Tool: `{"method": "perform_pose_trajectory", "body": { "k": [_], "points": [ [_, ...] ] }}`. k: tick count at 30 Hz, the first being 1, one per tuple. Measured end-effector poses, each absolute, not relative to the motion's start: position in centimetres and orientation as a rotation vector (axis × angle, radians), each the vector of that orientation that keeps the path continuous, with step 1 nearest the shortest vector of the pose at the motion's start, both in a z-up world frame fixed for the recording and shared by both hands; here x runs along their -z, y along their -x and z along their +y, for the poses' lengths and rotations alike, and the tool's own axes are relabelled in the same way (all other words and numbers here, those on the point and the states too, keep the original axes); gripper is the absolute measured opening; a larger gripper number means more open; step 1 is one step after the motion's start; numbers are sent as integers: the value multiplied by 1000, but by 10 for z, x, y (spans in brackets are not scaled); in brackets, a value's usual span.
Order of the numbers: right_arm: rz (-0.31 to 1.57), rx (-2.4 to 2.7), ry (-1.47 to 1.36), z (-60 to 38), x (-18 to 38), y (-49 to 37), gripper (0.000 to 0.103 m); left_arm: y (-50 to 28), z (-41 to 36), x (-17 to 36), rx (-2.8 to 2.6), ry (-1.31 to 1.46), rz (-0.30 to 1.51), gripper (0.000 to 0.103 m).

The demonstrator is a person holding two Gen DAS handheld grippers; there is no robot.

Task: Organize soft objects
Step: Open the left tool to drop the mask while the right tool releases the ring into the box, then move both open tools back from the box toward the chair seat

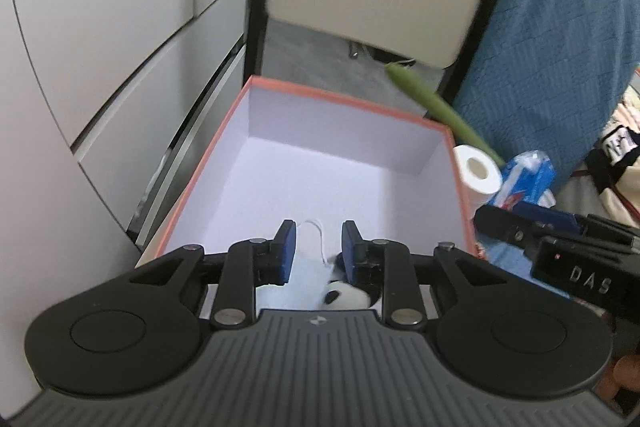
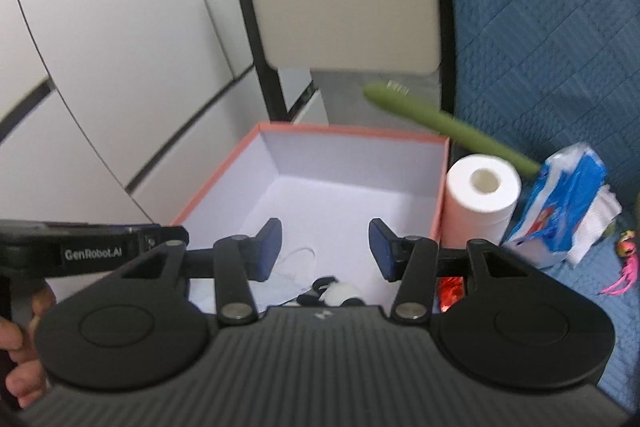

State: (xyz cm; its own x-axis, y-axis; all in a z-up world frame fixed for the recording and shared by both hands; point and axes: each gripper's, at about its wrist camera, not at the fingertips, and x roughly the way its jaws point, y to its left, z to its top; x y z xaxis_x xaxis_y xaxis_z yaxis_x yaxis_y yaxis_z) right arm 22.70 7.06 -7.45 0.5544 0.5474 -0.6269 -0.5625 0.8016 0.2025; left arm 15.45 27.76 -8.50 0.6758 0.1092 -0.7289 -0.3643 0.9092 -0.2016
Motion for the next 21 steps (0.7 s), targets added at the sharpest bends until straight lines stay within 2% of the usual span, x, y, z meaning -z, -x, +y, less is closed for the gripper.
{"method": "perform_pose_trajectory", "body": {
  "k": [12,21],
  "points": [
    [624,-601,-17,3,33,-202,51,-134,208,43,-211,295,696,29],
    [600,-535,-28,-47,40,-178,52,-119,161,36,-168,293,649,29]
  ]
}}
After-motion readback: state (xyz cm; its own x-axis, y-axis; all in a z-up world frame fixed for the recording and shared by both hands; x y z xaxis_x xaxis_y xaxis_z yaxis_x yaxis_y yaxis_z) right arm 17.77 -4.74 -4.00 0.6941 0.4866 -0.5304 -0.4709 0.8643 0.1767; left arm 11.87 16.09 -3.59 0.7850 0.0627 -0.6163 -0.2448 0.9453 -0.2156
